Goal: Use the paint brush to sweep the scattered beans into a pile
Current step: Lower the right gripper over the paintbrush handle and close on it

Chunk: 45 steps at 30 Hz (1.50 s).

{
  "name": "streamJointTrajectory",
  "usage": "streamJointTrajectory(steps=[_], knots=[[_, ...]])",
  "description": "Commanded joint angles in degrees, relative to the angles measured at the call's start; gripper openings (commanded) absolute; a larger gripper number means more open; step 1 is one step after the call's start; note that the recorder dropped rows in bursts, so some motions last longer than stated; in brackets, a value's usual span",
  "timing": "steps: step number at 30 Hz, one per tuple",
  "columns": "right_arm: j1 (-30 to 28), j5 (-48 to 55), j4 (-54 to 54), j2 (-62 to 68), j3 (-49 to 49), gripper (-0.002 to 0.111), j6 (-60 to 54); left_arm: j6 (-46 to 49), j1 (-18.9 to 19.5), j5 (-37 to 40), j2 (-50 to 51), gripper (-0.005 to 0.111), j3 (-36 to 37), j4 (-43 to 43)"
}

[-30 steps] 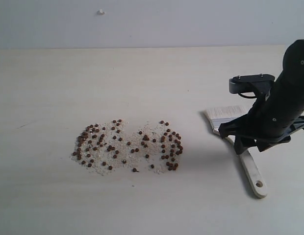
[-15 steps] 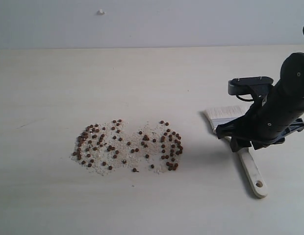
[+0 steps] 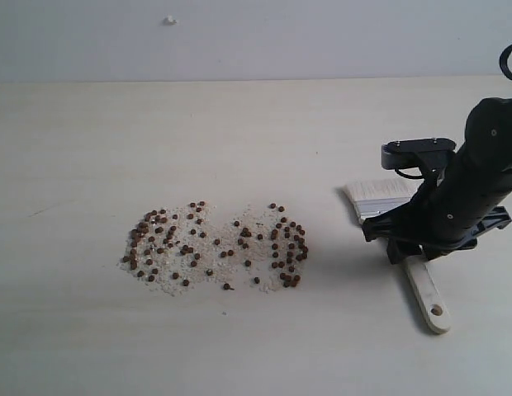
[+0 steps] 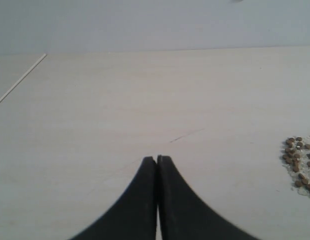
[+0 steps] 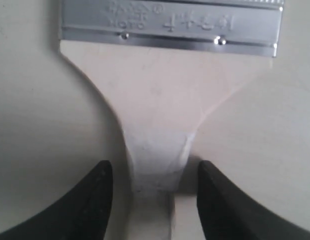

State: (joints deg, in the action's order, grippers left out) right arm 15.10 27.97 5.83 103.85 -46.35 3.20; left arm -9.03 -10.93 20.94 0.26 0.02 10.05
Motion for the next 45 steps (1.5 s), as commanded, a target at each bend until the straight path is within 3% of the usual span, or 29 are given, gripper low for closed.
streamJointTrajectory(steps=[1, 7, 14, 26, 35, 45], knots=[[0.2, 0.9, 0.1, 0.4, 0.1, 0.05, 0.1, -0.4, 0.2, -0.3, -0.3, 0.0, 0.0, 0.0], [0.2, 5.3, -0.4, 0.4, -2.1, 0.049, 1.8, -0.4, 0.2, -0.3, -0.3, 0.0, 0.0, 0.0], [0.2, 4.5, -0.4, 0.9, -2.1, 0.042, 3.0, -0.4, 0.2, -0.3, -0.3, 0.0, 0.0, 0.0], [0.3, 4.4, -5.8, 0.9, -2.1, 0.042, 8.1, -0.4, 0.2, -0.3, -0.3, 0.0, 0.0, 0.0], [7.6, 1.7, -16.3, 0.9, -2.1, 0.042, 18.6, -0.4, 0.2, -0.3, -0.3, 0.0, 0.0, 0.0], [7.6, 3.1, -17.4, 0.9, -2.1, 0.039, 18.6, -0.4, 0.2, -0.3, -0.3, 0.0, 0.0, 0.0]])
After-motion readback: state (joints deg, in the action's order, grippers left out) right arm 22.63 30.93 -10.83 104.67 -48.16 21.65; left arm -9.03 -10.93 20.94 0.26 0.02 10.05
